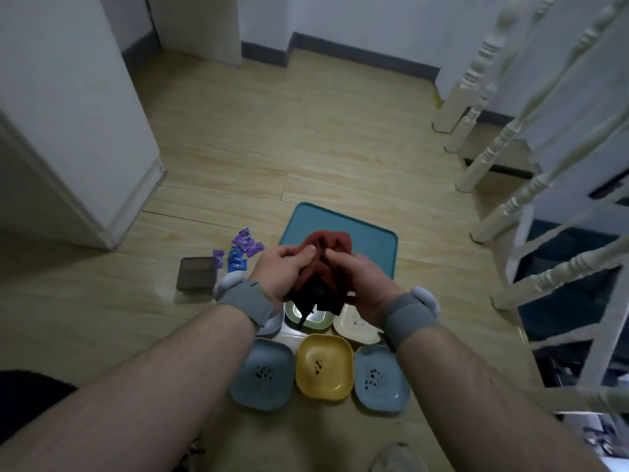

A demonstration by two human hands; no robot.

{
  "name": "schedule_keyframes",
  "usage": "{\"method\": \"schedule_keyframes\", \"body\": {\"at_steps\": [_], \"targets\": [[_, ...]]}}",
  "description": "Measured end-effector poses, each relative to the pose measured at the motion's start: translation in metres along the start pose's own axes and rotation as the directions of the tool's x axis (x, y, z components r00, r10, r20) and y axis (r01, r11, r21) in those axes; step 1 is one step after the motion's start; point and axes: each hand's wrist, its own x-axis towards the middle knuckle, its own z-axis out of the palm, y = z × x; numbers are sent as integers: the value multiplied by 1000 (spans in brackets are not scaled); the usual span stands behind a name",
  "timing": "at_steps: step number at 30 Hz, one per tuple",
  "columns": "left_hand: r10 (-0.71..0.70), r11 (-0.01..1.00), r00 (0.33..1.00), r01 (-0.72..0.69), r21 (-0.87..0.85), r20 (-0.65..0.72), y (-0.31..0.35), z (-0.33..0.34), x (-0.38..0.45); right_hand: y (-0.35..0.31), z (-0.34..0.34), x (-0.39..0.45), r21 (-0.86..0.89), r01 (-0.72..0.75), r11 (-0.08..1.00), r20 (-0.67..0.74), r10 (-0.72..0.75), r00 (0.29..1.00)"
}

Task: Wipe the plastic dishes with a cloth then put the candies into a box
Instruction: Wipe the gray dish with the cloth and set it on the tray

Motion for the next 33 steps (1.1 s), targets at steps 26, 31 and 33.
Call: {"method": "schedule_keyframes", "body": {"at_steps": [26,31,33], "targets": [[-30,516,850,464,720,-527,-146,-147,168,112,29,160,51,-250,967,-73,253,965],[-48,421,799,560,713,-599,-165,-152,185,116,29,166,99,-291,952,-30,295,955],[-76,326,715,677,660,-695,-152,-158,176,119,29,167,138,-301,944,-31,308,951]]}}
